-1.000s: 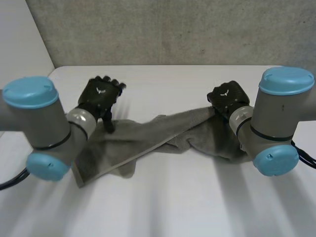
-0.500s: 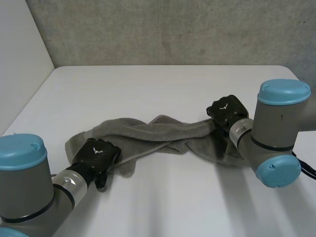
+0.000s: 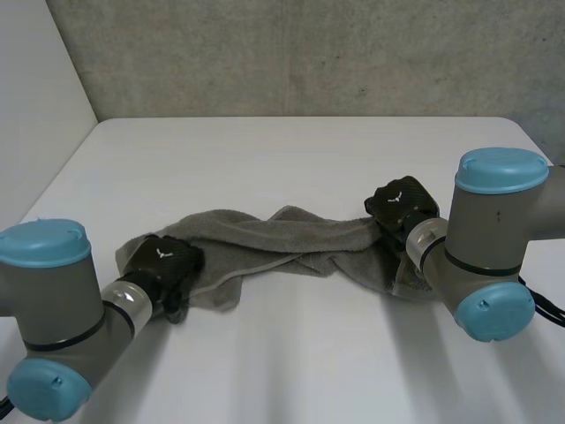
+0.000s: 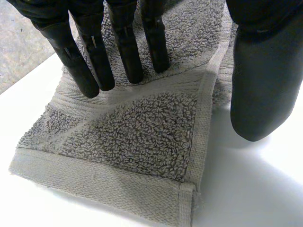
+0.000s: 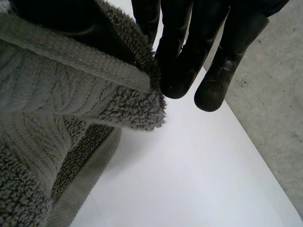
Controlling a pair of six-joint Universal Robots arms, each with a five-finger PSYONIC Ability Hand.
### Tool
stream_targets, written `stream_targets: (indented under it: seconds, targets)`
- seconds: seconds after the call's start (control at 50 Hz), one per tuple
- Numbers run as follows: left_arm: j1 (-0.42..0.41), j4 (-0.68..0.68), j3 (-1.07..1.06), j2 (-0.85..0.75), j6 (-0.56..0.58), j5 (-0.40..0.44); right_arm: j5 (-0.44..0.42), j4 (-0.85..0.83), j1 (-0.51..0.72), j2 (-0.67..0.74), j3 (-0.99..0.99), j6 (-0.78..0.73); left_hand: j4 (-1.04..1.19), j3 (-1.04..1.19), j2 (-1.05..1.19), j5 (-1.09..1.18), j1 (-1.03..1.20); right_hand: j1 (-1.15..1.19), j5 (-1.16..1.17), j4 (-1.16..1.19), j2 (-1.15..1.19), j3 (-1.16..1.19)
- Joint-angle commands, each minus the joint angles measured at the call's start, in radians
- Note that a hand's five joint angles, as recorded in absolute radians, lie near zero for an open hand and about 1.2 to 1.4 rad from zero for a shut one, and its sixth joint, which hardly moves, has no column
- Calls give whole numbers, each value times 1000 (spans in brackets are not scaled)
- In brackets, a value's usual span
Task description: Fold the towel.
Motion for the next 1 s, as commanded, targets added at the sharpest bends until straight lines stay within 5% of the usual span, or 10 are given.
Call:
stream_targets:
  seconds: [0.02,0.26,0.58,1.0]
  targets:
    - [-1,1,55,-55,0,0,0,-1,1,1,2,0,-12,1,-5,-161,-12,60,27,49,74,54]
    - [32,25,112,-13,0,3,5,7,-15,-29,-13,-4,628,641,635,479,628,60,27,49,74,54]
    - [45,13,152,73,40,15,-29,76,-94,-201,-26,-7,555,568,562,406,555,60,27,49,74,54]
    - [25,-7,98,10,98,20,-52,84,-80,-120,16,-10,173,186,180,24,173,60,27,49,74,54]
